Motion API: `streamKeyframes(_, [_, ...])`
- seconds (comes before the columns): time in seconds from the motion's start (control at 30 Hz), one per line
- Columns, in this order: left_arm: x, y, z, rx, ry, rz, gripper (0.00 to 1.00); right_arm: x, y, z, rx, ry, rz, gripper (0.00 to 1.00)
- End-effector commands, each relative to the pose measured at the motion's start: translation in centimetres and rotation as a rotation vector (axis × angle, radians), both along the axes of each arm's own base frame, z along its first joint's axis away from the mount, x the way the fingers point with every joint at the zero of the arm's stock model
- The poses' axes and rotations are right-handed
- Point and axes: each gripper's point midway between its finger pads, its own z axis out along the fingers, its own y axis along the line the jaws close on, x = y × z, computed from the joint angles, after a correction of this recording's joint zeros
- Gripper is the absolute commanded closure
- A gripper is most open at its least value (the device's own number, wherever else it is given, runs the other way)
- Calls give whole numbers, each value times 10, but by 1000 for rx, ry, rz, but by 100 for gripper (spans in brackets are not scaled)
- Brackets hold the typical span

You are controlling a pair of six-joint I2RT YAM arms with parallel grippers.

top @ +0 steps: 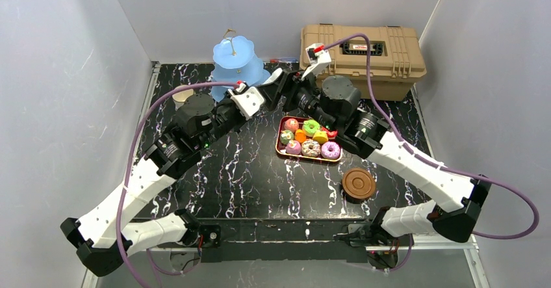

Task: Serve the afternoon tea
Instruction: Pick up the clamp from the tray.

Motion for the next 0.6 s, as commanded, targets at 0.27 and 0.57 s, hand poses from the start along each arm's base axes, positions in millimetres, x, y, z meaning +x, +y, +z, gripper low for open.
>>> streamKeyframes(0.27, [-9,-16,17,-19,-35,-53,92,5,15,13,58,-13,7,52])
streamKeyframes(0.57, [-20,-15,-1,-27,45,-73,33,5,-3,21,74,-37,-50,72])
